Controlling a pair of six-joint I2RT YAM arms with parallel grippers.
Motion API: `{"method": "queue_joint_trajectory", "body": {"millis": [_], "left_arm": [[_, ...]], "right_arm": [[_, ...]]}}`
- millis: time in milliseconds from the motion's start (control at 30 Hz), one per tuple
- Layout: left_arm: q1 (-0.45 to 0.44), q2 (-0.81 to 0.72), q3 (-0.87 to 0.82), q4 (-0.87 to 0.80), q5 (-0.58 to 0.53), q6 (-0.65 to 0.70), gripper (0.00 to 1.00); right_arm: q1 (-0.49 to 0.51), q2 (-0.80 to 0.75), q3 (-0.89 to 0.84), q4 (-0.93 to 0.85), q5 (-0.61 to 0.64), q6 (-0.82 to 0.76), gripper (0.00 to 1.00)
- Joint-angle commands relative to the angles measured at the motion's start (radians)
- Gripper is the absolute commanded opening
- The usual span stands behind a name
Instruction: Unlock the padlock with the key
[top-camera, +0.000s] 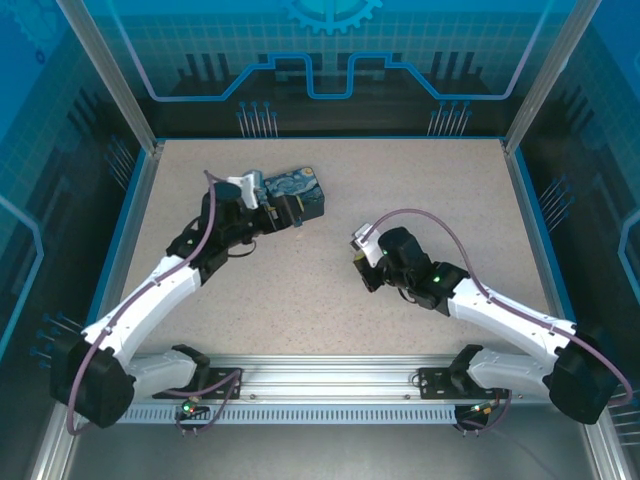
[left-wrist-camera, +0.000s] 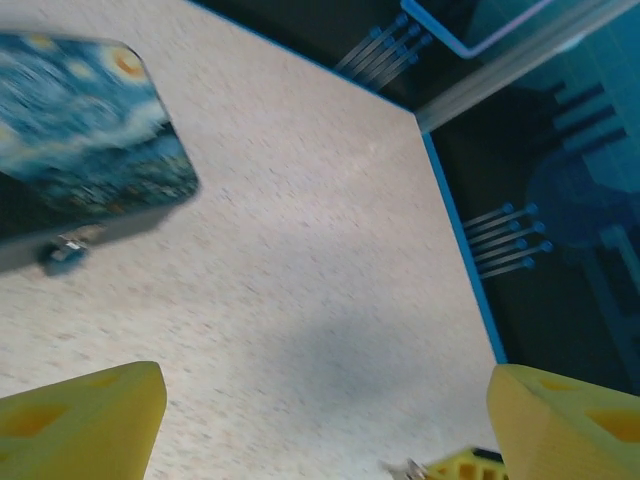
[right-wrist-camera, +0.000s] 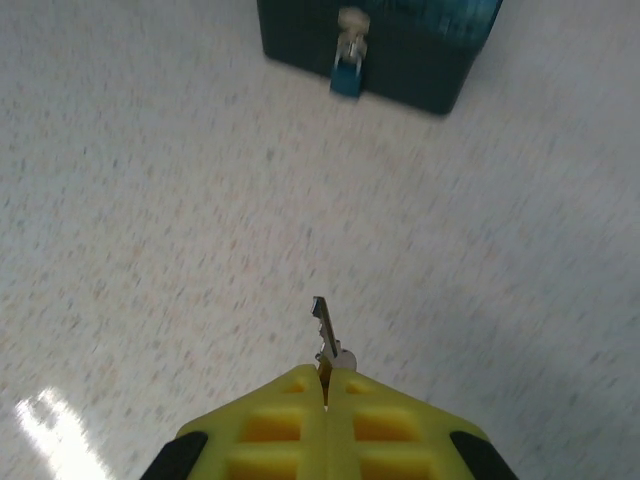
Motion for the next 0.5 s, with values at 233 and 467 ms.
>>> {"method": "queue_joint_trajectory", "body": {"millis": [233,467], "left_arm": [[-0.175,0.162,0.168,-0.068,0.066,-0.088,0.68],[-0.211,0.225,0.171,-0.021,0.105,-0.136,0.6]], "right_arm": [[-0.008,-0.009,0.023,0.205,0.046,-0.159,0.0],[0.001,0.003,0.041,0.2,0.067,-0.185,0.0]]}}
